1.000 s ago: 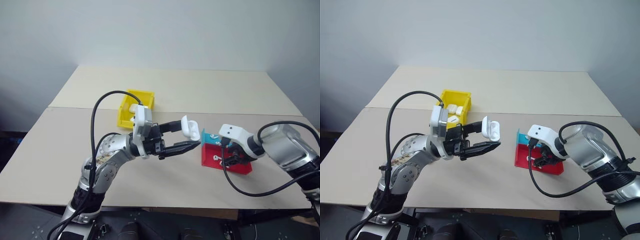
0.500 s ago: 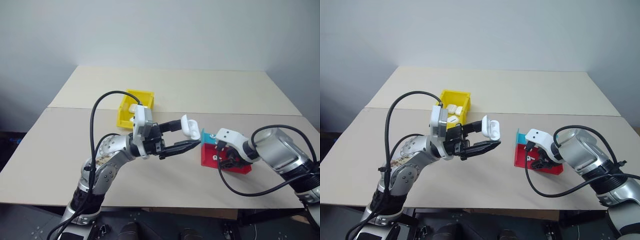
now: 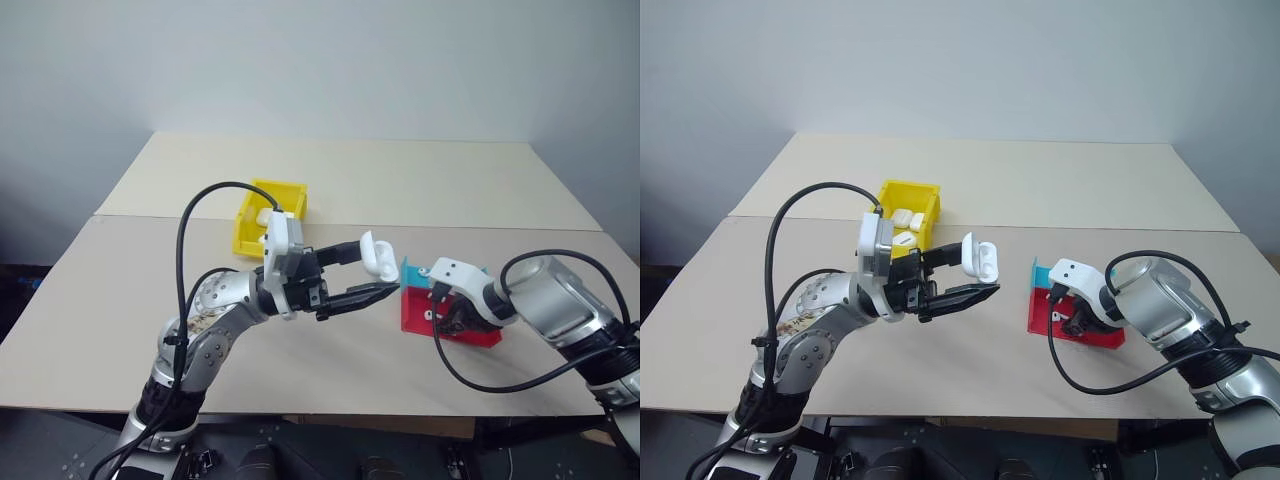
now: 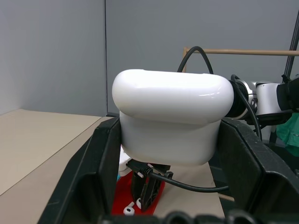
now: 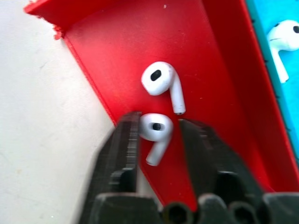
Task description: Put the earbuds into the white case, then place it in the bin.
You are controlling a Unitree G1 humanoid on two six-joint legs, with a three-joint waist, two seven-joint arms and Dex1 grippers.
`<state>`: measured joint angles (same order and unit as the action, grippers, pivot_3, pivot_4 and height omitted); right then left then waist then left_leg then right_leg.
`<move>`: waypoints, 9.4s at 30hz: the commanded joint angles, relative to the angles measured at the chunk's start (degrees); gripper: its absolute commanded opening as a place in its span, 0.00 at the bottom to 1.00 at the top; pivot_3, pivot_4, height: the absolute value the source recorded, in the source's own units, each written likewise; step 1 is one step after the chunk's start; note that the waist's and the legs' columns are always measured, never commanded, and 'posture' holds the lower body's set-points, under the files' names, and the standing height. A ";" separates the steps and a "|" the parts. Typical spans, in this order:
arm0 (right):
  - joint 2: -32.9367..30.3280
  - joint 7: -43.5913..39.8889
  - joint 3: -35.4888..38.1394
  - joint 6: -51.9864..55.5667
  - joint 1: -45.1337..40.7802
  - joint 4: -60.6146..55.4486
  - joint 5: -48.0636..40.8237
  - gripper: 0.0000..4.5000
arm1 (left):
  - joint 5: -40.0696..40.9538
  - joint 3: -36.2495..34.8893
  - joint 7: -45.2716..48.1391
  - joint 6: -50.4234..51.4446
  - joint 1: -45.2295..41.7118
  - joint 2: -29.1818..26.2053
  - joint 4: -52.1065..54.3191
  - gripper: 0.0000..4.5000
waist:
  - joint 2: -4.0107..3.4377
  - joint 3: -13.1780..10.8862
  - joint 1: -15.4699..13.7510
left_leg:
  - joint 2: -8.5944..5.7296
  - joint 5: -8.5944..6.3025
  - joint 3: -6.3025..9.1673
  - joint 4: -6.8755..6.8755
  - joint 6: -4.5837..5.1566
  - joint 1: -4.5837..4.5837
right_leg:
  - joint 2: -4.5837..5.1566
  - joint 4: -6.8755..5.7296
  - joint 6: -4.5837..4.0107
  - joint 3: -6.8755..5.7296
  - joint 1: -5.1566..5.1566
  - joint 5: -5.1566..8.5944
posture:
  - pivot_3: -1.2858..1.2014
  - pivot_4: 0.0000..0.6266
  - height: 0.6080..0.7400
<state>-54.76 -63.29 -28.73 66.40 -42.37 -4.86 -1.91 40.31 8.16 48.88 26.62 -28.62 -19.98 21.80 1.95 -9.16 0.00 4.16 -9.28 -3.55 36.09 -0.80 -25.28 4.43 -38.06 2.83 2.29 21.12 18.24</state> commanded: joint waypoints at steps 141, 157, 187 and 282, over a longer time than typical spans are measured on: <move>14.87 1.56 -10.71 -112.91 -36.41 79.41 43.94 0.55 | -1.15 -3.21 1.30 -0.13 1.83 0.15 2.35 0.62 | -0.70 -0.45 0.85 | 0.03 0.25 -0.15 -0.12 -0.41 -0.02 | 0.01 -0.01 0.01 0.07 0.14 0.00 | 0.52 0.24 1.00; 15.76 -0.68 -10.40 -112.21 -34.99 80.43 44.03 0.55 | -1.00 -3.26 -1.54 0.18 3.61 0.18 4.72 0.62 | -0.70 -0.45 0.85 | 0.03 0.24 -0.14 -0.12 -0.39 -0.01 | 0.01 -0.03 0.00 0.07 0.14 0.00 | 0.52 0.24 1.00; 16.01 -16.66 2.96 -100.08 -37.01 79.37 30.28 0.01 | 0.46 -3.42 -0.83 -0.27 1.97 -1.39 3.15 0.62 | -0.70 -0.45 0.86 | 0.03 0.22 -0.14 -0.11 -0.37 0.06 | 0.01 -0.04 0.00 0.05 0.04 0.00 | 0.52 0.24 1.00; 29.87 13.38 65.71 18.92 4.65 -19.00 -63.73 0.14 | 3.99 -4.17 7.62 3.10 -4.82 -4.20 -1.11 0.62 | -0.85 -0.54 -0.24 | 0.02 0.07 0.05 -0.03 -0.10 0.00 | -0.03 -0.08 0.01 -0.09 -0.05 -0.01 | 0.52 0.24 1.00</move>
<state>-25.08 -53.59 33.75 84.62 -37.17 -21.67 -60.12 42.94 3.96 55.89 29.39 -31.86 -24.36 19.58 1.10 -9.70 -0.24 4.18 -9.21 -3.50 36.06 -0.90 -25.28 4.40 -38.14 2.83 2.20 21.07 18.23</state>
